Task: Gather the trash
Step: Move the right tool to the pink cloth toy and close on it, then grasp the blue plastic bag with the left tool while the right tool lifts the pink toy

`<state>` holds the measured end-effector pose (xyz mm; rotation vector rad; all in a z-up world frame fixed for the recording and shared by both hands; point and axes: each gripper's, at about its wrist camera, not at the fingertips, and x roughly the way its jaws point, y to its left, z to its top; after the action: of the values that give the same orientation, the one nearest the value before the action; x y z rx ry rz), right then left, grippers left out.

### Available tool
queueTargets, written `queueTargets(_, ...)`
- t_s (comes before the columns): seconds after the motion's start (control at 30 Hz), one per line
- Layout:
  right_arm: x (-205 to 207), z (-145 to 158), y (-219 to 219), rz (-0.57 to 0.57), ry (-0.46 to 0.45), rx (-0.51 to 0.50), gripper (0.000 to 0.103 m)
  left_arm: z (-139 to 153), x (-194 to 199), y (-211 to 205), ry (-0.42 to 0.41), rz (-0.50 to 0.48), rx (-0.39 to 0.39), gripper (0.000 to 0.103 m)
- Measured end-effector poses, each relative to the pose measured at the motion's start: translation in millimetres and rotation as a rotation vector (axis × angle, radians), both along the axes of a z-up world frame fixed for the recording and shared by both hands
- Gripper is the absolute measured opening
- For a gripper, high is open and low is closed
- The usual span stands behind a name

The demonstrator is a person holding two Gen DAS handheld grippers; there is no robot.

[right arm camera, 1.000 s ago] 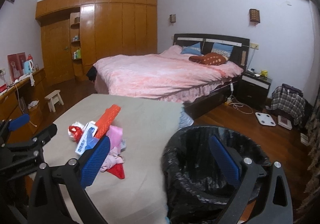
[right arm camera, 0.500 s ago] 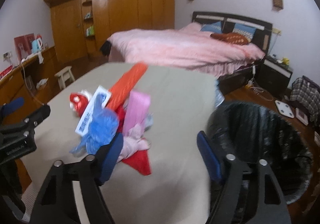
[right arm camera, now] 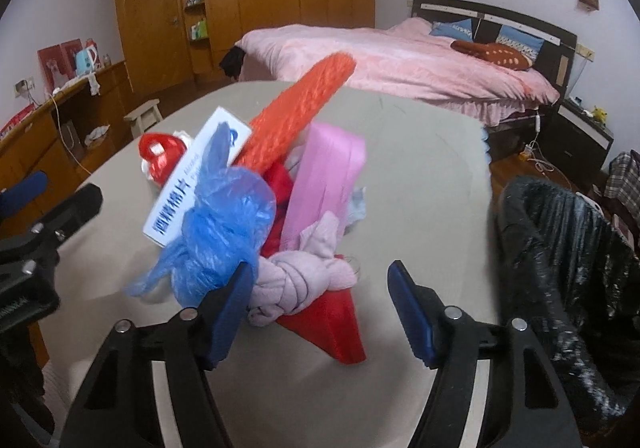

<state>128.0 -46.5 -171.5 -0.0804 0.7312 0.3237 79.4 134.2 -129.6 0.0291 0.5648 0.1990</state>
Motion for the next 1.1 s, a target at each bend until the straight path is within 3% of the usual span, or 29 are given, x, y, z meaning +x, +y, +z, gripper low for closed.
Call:
queueTargets(0.07,3,-5,2,0.011,0.015,0.002,0.064,-1,1,1,0.003,0.002,-0.003,0.098)
queueTargets(0.17,4,-9,5,0.073,0.042,0.045,0.049,-2,2,1,0.009,0.001,-0.006,0.098)
queueTargets(0.2,3,-9,5,0.086,0.045,0.050,0.039,-2,3,0,0.010,-0.002,-0.006,0.098)
queueTargets(0.43,0,-1,-11,0.126,0.058,0.097,0.020,1,0,-11,-0.003,-0.038,-0.014,0.098)
queueTargets(0.5,0,3,-16,0.117,0.046,0.089,0.007,2,-1,-16,-0.005,-0.055,-0.021,0.098)
queueTargets(0.53,-1,4,-20,0.117,0.045,0.088,0.006,2,-1,-19,-0.005,-0.065,-0.023,0.098)
queueTargets(0.77,1,9,-33,0.078,0.041,0.088,0.011,-2,-1,-45,-0.003,-0.143,-0.016,0.095)
queueTargets(0.83,1,9,-32,0.071,0.052,0.103,0.034,-2,-1,-47,-0.003,-0.141,-0.016,0.095)
queueTargets(0.97,3,4,-24,0.089,0.057,0.111,0.046,-4,-1,-40,-0.005,-0.108,0.002,0.095)
queueTargets(1.03,5,1,-21,0.094,0.065,0.112,0.059,-4,0,-31,-0.002,-0.082,0.006,0.095)
queueTargets(1.1,7,-4,-15,0.099,0.071,0.107,0.066,-5,0,-23,-0.001,-0.059,0.008,0.095)
